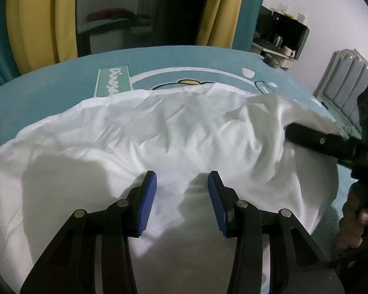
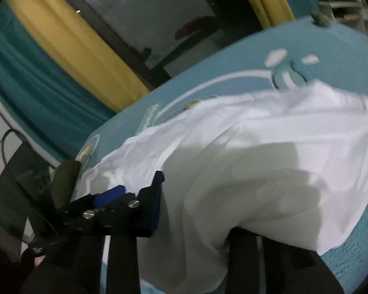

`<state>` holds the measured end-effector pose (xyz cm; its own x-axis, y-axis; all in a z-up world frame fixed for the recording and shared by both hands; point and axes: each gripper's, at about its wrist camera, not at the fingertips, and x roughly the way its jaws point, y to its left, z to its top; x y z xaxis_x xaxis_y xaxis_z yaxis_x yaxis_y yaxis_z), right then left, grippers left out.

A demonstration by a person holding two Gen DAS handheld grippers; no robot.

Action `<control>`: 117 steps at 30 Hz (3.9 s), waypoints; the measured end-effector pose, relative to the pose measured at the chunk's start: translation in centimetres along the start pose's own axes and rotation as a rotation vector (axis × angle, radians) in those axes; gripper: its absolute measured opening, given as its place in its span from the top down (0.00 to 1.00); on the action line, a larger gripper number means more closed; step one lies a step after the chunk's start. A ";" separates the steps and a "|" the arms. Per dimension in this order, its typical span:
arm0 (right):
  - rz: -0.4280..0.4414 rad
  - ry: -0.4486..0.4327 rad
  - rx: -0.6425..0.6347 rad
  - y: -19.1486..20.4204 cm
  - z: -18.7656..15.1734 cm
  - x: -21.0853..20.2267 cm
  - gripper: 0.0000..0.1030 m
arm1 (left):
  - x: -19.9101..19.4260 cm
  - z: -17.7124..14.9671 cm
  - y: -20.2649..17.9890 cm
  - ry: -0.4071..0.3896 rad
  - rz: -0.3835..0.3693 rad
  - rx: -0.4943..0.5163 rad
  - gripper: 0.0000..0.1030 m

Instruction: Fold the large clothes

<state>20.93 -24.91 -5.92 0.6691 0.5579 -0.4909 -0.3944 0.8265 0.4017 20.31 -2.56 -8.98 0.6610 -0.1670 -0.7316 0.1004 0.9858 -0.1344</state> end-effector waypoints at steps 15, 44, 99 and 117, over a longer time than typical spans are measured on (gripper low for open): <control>-0.126 0.020 -0.291 10.6 2.2 1.7 0.78 | -4.8 0.0 4.5 -0.092 -0.147 -0.084 0.55; 0.124 0.403 -0.754 27.1 -8.4 15.3 0.14 | -16.8 -7.8 23.1 -0.203 0.213 -0.384 0.55; -0.032 0.189 -0.351 11.4 -4.2 5.3 0.14 | -9.0 -4.2 18.5 0.089 0.210 -0.015 0.86; 0.071 0.257 -0.240 11.7 -3.9 10.6 0.26 | -13.0 -6.8 21.0 0.019 0.262 -0.148 0.91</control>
<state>20.96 -9.03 -9.41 0.4665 0.5904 -0.6586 -0.5915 0.7619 0.2641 8.77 20.24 -6.88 0.6355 0.0913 -0.7666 -0.1823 0.9827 -0.0340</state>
